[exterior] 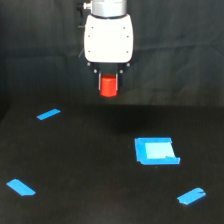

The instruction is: Pick up the red object from the table

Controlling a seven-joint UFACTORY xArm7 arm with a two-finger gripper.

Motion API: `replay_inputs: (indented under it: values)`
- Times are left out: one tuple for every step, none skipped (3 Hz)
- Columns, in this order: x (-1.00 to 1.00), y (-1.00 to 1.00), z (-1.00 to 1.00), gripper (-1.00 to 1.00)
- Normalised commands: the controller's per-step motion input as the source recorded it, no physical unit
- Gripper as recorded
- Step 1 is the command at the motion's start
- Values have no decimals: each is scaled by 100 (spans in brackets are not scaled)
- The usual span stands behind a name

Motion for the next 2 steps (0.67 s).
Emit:
replay_inputs:
  values:
    - [7,3,4,-100]
    - [-3,7,0,-100]
